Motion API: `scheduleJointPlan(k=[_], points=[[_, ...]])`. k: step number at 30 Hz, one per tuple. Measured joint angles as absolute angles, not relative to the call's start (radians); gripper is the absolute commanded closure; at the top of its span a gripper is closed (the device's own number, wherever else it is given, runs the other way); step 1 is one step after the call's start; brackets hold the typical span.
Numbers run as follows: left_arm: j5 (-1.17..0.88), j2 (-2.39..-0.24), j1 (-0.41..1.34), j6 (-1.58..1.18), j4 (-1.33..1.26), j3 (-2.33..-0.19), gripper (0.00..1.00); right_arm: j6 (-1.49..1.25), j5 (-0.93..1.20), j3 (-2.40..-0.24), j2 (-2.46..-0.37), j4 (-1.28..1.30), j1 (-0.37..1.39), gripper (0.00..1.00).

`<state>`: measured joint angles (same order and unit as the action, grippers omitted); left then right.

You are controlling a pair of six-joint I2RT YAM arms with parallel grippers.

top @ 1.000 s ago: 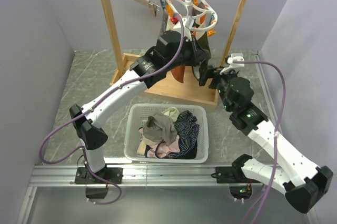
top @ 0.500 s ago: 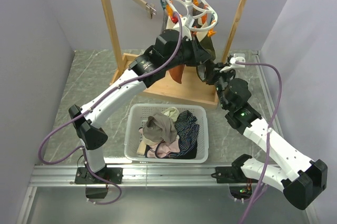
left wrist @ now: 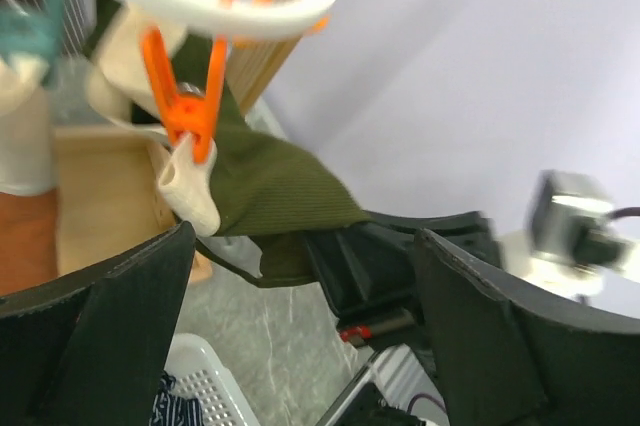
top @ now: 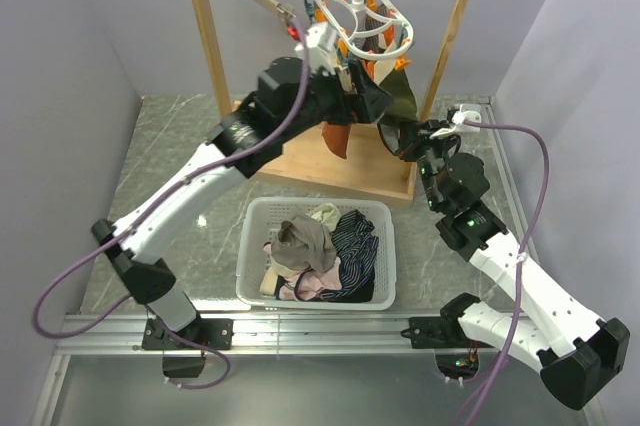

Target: Remove the underwear clipped to the hanger

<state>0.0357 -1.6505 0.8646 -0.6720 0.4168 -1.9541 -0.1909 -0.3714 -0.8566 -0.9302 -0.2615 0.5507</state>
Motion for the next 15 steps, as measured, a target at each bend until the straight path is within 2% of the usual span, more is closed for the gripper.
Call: scheduleJointPlan(k=[4,8,12,15], points=[[0.050,-1.559,0.849,-0.649,0.416,-1.954,0.01,-0.193,-0.371,-0.857,-0.926,-0.250,0.549,1.00],[-0.022,-1.506,0.772,-0.650,0.403,-1.959,0.07,-0.193,-0.358,-0.857,-0.923,-0.223,0.545,1.00],[-0.126,-1.617,0.675,-0.646,0.442,-2.118,0.11,-0.192,-0.342,-0.857,-0.900,-0.191,0.540,1.00],[-0.196,-1.740,0.668,-0.633,0.482,-2.257,0.11,-0.192,-0.326,-0.857,-0.873,-0.165,0.537,1.00]])
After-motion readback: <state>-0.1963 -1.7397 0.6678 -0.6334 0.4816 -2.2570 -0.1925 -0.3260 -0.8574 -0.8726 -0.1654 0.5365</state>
